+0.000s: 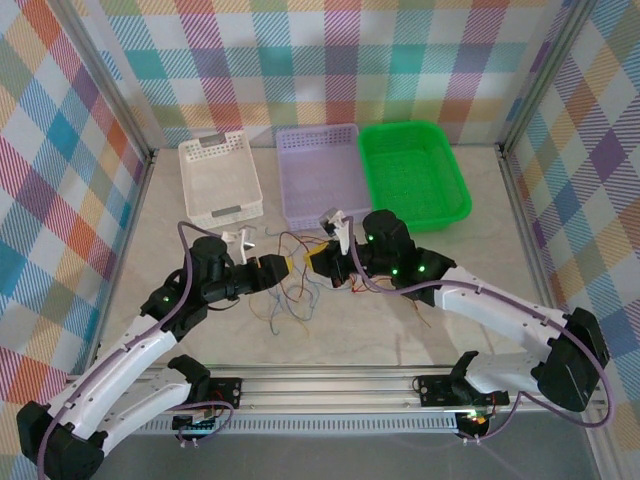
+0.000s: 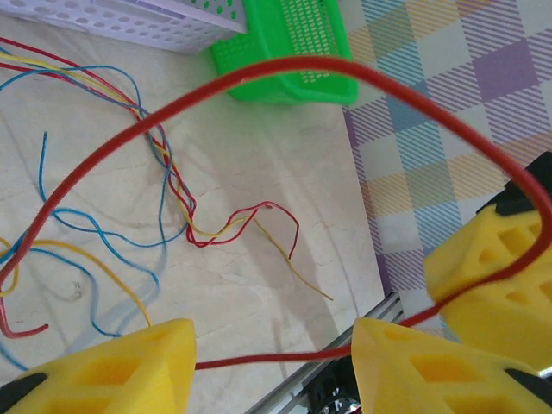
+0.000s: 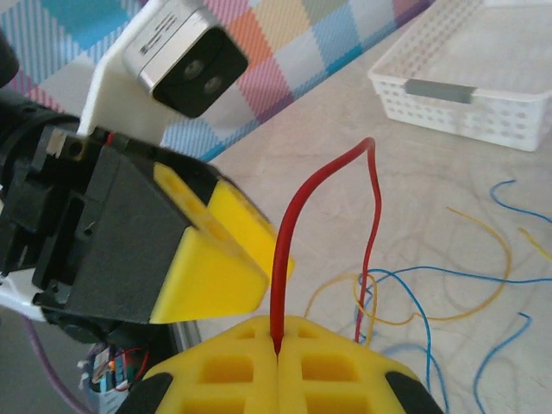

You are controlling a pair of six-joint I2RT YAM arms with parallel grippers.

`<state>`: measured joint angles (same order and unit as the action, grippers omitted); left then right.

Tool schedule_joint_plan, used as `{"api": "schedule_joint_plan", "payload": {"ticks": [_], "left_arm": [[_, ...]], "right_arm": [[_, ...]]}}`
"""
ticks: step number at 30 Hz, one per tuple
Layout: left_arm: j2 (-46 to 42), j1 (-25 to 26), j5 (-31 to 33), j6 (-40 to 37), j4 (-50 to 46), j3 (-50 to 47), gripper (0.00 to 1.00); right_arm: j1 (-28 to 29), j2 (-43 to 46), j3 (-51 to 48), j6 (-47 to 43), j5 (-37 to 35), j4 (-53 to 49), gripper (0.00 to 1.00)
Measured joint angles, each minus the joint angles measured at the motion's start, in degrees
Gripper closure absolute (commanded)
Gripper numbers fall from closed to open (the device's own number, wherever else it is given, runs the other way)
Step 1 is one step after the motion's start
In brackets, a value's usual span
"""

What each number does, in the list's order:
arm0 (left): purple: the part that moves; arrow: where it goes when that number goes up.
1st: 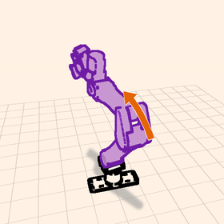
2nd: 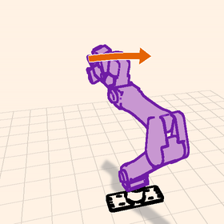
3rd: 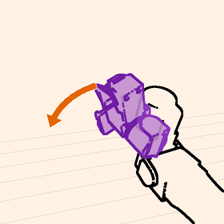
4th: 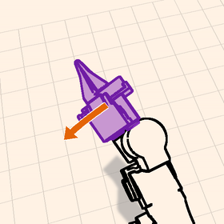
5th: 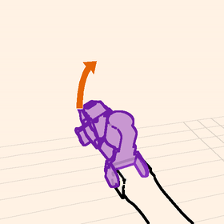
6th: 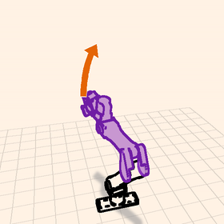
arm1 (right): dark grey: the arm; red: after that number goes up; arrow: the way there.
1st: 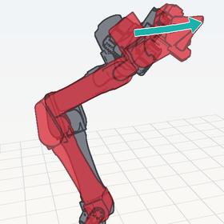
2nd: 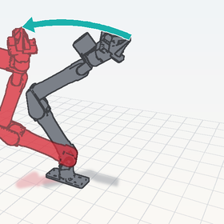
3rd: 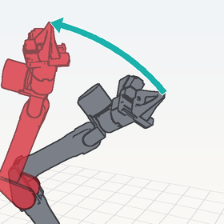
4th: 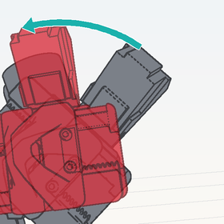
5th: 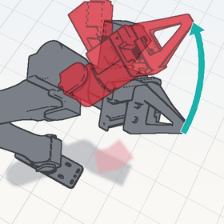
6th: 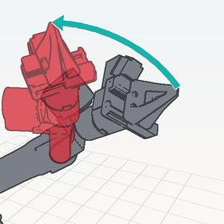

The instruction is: Untangle the cables

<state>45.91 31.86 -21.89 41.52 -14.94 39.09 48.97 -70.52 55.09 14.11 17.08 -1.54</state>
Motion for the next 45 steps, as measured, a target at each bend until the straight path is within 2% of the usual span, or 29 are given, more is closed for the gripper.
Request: {"api": "schedule_joint_plan", "payload": {"ticks": [8,16,26,31,38,45], "left_arm": [[4.11,0.94,0.07,1.07,2.95,-2.67,0.50],[10.36,3.02,0.07,1.18,8.13,-4.57,0.47],[16.22,4.50,0.96,1.18,12.59,-5.97,0.47],[18.73,4.50,1.60,1.11,15.50,-6.64,0.47],[21.64,4.50,1.60,0.90,17.55,-7.87,0.54],[21.20,4.50,1.57,0.72,19.26,-8.46,0.40]], "right_arm": [[-3.85,4.59,1.44,0.50,1.75,-1.29,1.00],[-3.98,10.40,5.27,1.55,5.18,-3.17,1.00],[-4.09,12.72,13.55,1.84,6.03,-8.79,1.00],[-4.39,13.22,18.23,3.30,7.26,-10.21,1.00],[-4.74,12.70,22.53,3.50,6.38,-15.15,1.00],[-5.16,9.05,26.91,5.70,6.62,-18.10,1.00]]}}
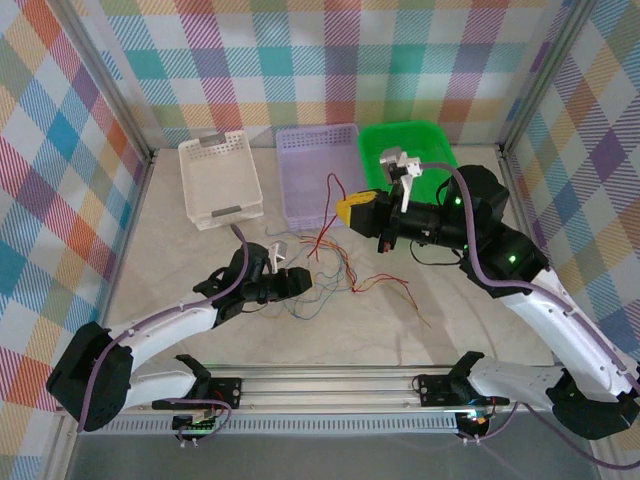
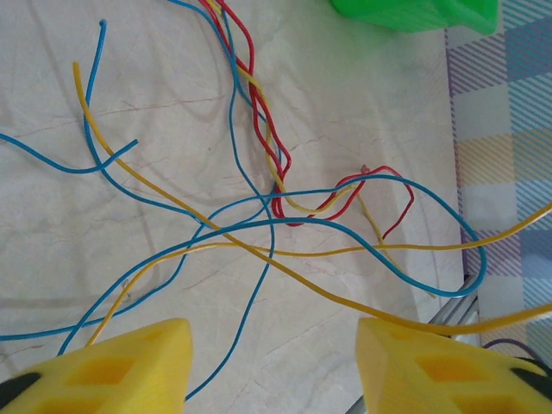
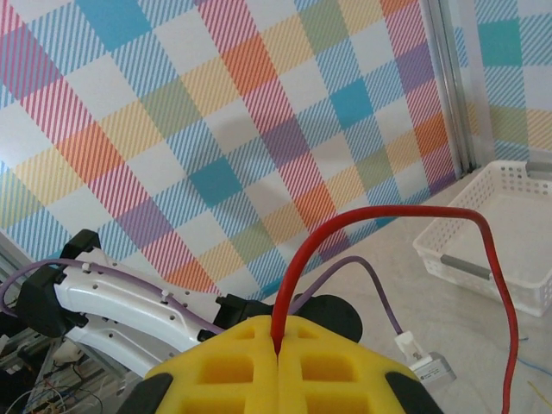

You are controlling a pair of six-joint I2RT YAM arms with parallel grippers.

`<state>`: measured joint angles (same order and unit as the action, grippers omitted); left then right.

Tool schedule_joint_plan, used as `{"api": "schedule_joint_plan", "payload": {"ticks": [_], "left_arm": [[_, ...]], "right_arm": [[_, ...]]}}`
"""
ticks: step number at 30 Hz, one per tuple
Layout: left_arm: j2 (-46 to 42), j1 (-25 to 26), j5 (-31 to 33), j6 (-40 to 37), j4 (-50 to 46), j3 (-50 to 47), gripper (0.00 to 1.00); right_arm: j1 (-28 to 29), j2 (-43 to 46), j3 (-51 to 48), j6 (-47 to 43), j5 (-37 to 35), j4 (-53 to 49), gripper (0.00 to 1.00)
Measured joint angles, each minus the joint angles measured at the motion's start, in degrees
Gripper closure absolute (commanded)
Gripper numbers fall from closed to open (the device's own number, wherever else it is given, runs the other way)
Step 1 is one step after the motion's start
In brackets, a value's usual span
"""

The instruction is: Untangle the cables

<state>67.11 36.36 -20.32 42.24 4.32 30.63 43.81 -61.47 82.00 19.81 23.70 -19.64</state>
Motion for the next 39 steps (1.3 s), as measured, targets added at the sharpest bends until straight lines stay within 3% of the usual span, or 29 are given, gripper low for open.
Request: {"api": "schedule_joint_plan", "payload": {"ticks": [7,16,17,21,30,39], "left_arm": [[-0.04,0.66,-0.22,0.17,3.76,-0.92,0.38],[0.02,1.42,-0.17,-0.57,8.07,-0.92,0.98],[0.02,1.42,-0.22,-0.81,8.13,-0.92,1.00],[-0.48,1.46,0.48,-1.16,7.69,-1.22,1.00],[-9.27,-0.02,6.80,-2.49,-2.01,-3.41,1.00],[-10.86,-2.82,9.49,-2.14,-7.45,-5.11,1.00]], "right_arm": [[-0.37,-2.36,0.70,3.61,2.82,-1.51,1.00],[-0.42,-2.34,0.35,6.40,5.95,-0.52,1.00],[-0.42,-2.32,0.28,6.58,5.90,-0.55,1.00],[-0.44,-1.53,0.24,6.69,2.29,-1.97,1.00],[-5.75,2.08,8.22,2.25,-15.74,-13.64,1.00],[-8.90,-5.38,15.47,-0.98,-16.13,-18.49,1.00]]}}
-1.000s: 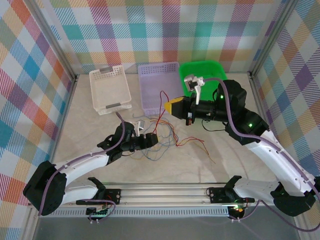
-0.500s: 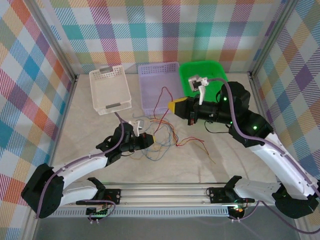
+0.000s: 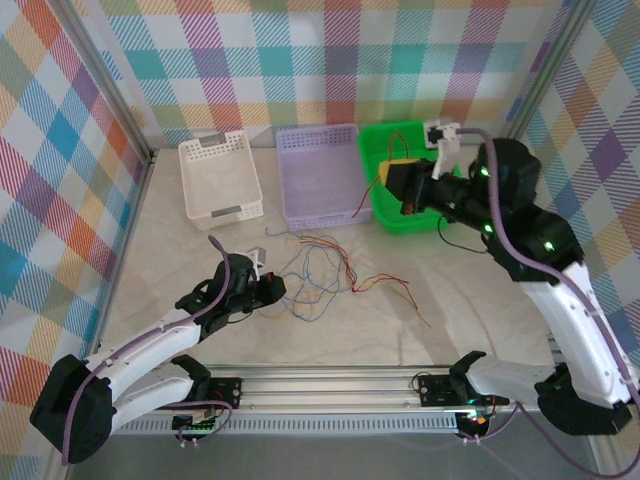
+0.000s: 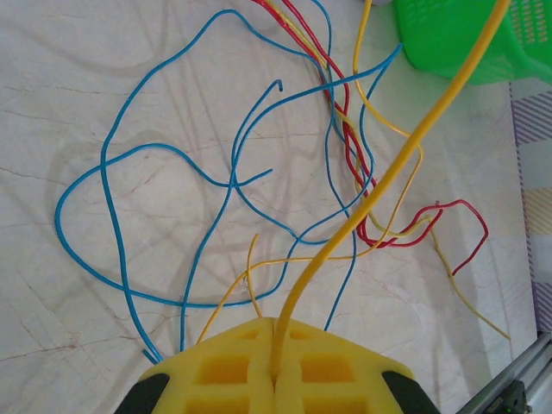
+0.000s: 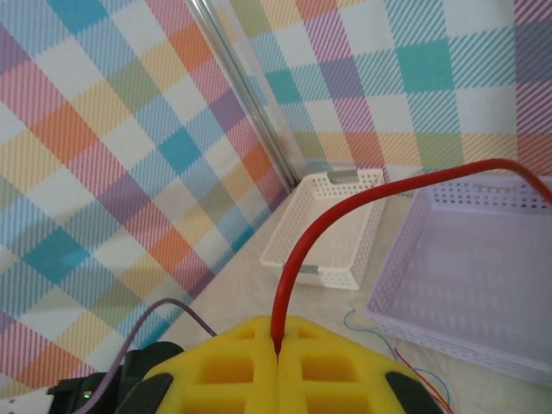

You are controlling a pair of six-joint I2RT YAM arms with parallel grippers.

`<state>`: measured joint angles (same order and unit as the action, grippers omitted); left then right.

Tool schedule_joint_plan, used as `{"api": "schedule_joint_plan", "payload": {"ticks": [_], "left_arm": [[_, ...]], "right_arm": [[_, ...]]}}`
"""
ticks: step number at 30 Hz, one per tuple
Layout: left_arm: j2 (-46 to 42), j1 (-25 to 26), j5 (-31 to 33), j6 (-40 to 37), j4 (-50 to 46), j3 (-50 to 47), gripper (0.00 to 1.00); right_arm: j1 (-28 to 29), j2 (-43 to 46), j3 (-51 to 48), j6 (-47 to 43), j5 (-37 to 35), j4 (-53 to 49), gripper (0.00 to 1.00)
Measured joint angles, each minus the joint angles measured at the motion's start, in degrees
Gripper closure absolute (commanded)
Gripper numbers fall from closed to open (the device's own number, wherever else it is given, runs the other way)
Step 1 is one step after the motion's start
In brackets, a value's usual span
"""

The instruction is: Untangle the cables

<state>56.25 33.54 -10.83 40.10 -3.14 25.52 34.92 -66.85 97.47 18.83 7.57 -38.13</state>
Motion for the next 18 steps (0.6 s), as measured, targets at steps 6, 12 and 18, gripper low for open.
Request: {"api": "schedule_joint_plan", "payload": {"ticks": [6,12,18], "left_arm": [[-0.68,-0.09,-0.20,0.00,0.02,0.00,1.00],[-1.73,-0.09,-0.20,0.00,0.00,0.00,1.00],[-3.37,-0.09,-0.22,0.44,-0.04,0.00,1.00]], "right_arm": [[-1.73,-11.41,4.33,-1.62,3.37,-1.22,1.00],[-4.63,-22.12,13.03,-2.78,8.09,-1.92,1.00],[-6.38,-36.59,25.42,-3.61,12.17,-3.10,1.00]]}}
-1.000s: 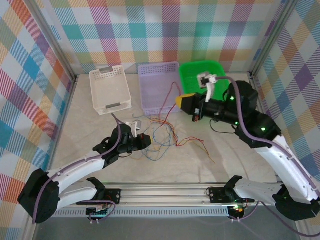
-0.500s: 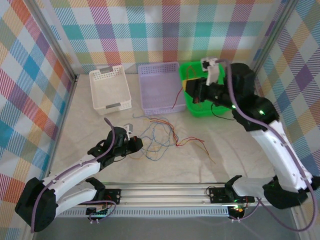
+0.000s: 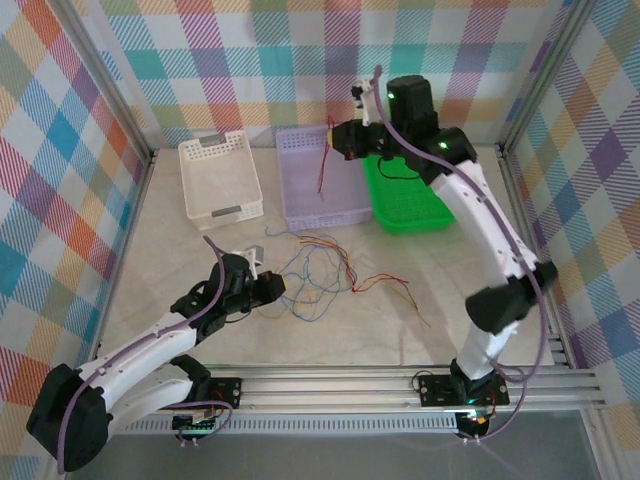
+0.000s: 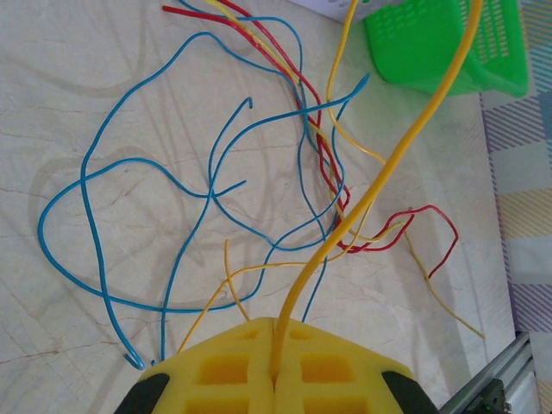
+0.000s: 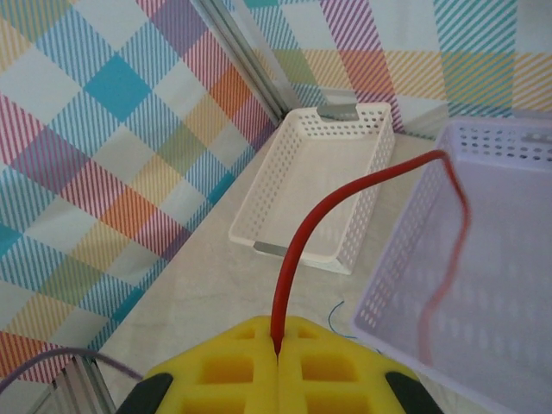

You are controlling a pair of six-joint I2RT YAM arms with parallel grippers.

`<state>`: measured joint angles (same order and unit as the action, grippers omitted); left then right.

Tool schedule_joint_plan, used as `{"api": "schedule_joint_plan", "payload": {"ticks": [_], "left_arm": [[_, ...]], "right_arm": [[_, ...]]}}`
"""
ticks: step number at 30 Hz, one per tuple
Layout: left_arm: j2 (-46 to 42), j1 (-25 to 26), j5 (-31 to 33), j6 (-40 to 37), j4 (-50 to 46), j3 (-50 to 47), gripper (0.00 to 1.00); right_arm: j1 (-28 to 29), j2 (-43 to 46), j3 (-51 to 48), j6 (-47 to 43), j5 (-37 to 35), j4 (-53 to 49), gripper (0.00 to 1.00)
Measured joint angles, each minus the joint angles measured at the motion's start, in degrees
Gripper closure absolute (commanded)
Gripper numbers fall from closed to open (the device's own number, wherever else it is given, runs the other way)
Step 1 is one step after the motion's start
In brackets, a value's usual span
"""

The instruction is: Untangle the cables

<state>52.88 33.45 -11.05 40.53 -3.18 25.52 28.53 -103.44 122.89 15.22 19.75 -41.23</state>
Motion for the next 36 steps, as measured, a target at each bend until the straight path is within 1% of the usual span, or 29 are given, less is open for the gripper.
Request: {"api": "schedule_joint_plan", "payload": {"ticks": [4,7,10,18,23,27,28,32,34,36], "left_arm": [[-1.46,0.00,-0.02,0.46,-0.44,0.00,1.00],[-2.45,0.00,-0.07,0.66,-1.53,-0.02,1.00],[-3.39,0.00,-0.26,0.68,-2.21,-0.02,1.00],[-5.55,0.00,-0.39,1.51,-2.99,-0.33,1.00],[-5.88,0.00,-0.42,1.75,-3.30,-0.33,1.00],[-5.88,0.00,-0.42,1.97,-3.41,-0.35,1.00],[-5.88,0.00,-0.42,2.03,-3.41,-0.35,1.00],[-6.21,0.00,-0.42,2.12,-4.24,-0.37,1.00],[-6.47,0.00,-0.42,2.12,-4.46,-0.37,1.00],[-6.75,0.04,-0.42,2.12,-4.66,-0.37,1.00]], "right_arm": [[-0.76,-12.28,10.36,-0.17,2.29,-2.58,1.00],[-1.40,-22.91,21.57,-0.24,3.04,-5.60,1.00],[-2.51,-29.92,27.98,0.83,3.65,-7.15,1.00],[-6.51,-38.25,29.38,4.07,3.67,-10.32,0.99],[-6.64,-39.74,28.74,5.14,3.63,-11.98,0.96],[-6.34,-39.76,28.70,5.38,3.50,-12.52,0.89],[-6.34,-39.76,28.70,5.40,3.50,-12.72,0.86],[-6.21,-39.76,28.70,5.57,3.41,-13.46,0.71],[-6.05,-39.76,28.70,5.44,3.26,-13.73,0.58],[-6.01,-39.76,28.70,5.42,3.08,-13.86,0.47]]}}
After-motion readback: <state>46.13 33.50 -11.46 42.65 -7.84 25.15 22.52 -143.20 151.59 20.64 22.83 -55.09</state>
